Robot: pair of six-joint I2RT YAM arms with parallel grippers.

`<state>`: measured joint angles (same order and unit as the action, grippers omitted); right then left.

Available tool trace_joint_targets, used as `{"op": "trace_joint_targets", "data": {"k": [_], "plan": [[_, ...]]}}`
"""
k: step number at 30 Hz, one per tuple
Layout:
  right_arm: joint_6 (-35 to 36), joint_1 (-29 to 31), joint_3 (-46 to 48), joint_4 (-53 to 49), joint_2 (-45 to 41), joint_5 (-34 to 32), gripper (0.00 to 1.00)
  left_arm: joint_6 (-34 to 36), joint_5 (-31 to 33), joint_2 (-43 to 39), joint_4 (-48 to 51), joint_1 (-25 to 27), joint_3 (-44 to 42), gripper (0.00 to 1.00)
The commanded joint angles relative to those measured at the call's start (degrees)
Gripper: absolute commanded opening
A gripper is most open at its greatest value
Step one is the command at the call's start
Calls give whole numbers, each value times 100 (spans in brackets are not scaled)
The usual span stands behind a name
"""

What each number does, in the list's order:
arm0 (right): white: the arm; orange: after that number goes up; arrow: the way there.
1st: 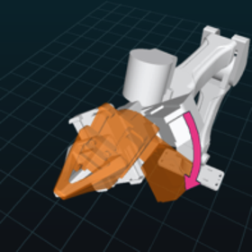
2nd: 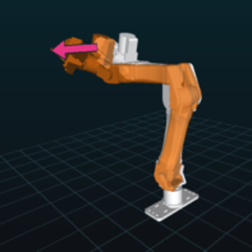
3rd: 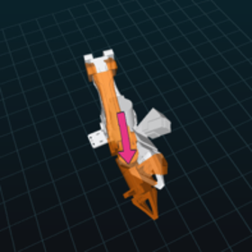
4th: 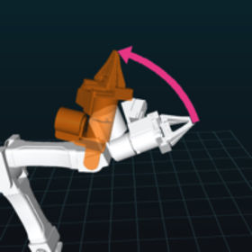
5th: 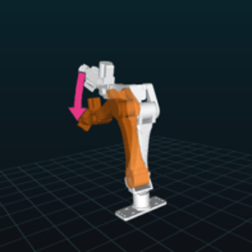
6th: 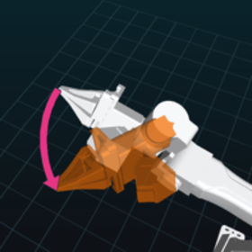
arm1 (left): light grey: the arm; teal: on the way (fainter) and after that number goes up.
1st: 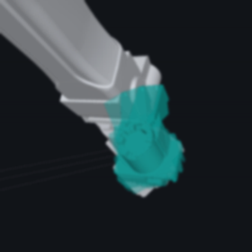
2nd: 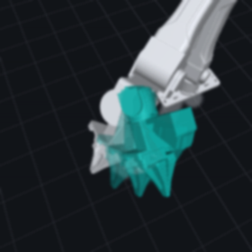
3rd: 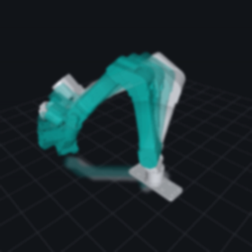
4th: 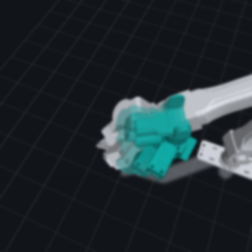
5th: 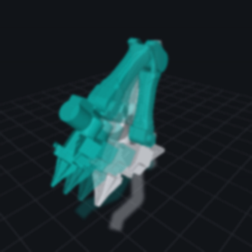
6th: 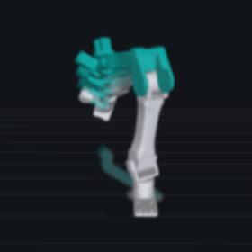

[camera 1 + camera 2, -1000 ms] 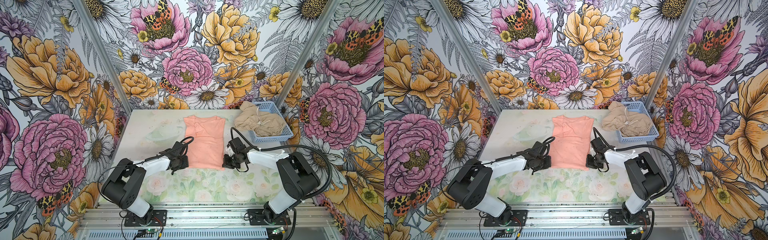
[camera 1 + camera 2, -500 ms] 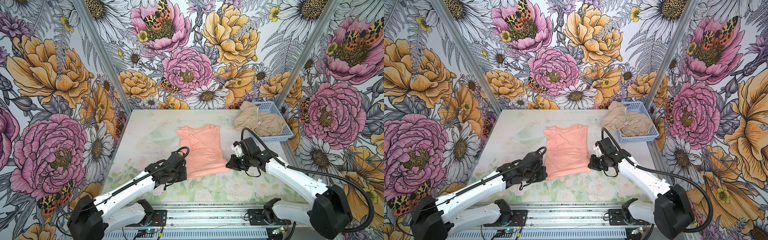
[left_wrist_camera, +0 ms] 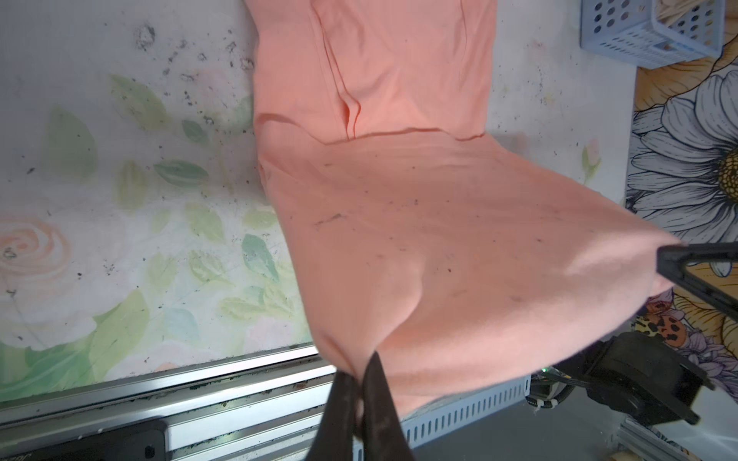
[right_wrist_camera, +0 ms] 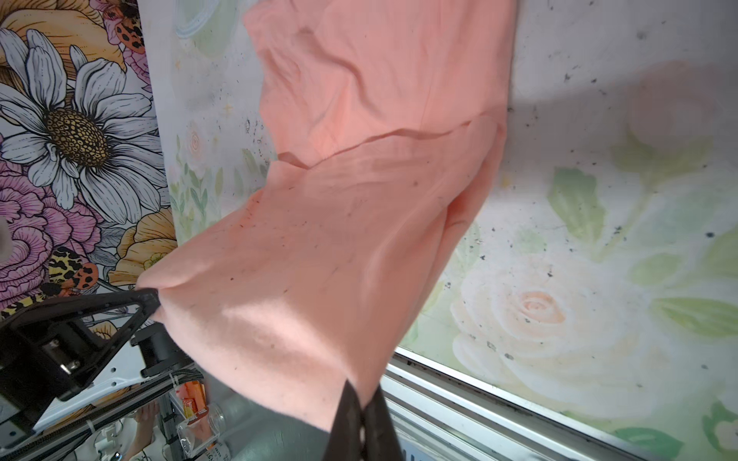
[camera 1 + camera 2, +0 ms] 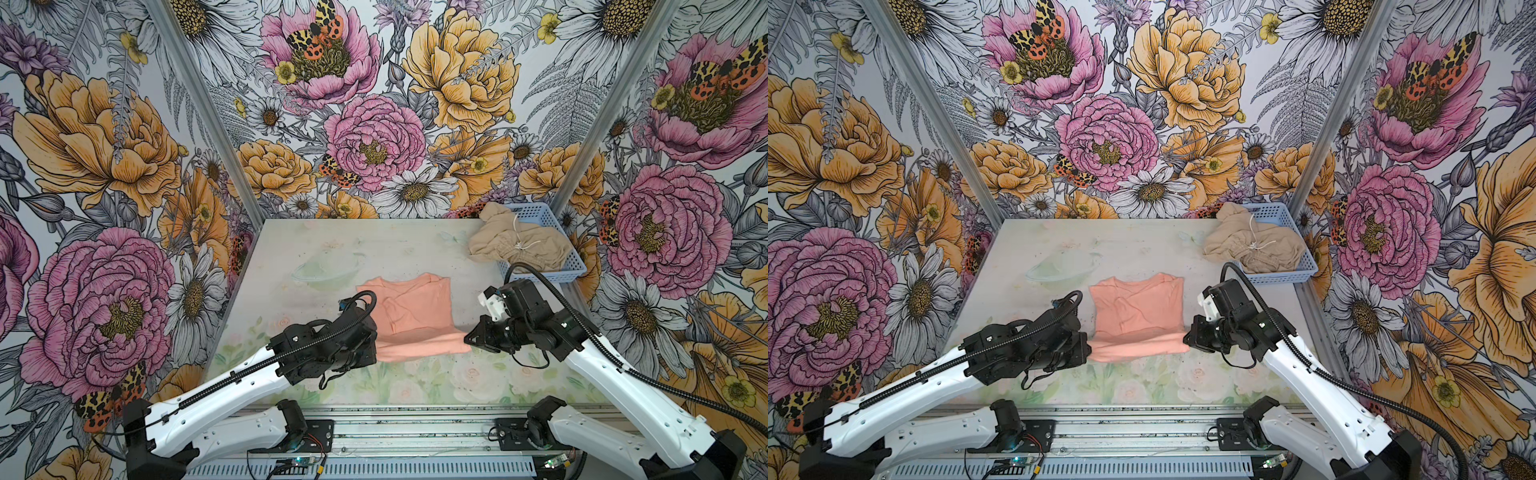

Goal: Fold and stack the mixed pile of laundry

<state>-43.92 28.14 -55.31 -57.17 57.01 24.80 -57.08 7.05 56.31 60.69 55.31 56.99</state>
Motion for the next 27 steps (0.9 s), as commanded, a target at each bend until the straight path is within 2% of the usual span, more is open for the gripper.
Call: {"op": "trace_joint_targets", "data": {"k": [1,8,11,18,27], "plan": [[211,-188,-605,-15,494,-146,0,570,-112,267,250,-583,367,0],[887,-844,-1659,452,2205,145,0,2163,-802,1532,-68,-2172,1152,0],[1067,-1011,-2110,594,2990,240,0,2676,-947,2286,-156,-2599,1614,0],[1241,-1360,-2850,960,4464,382,0,3269,-1254,3816,-533,-3133,2282,0],[1243,-1596,-3771,1103,5676,430,0,3546,-1345,5258,-762,-3420,3164,0]]}}
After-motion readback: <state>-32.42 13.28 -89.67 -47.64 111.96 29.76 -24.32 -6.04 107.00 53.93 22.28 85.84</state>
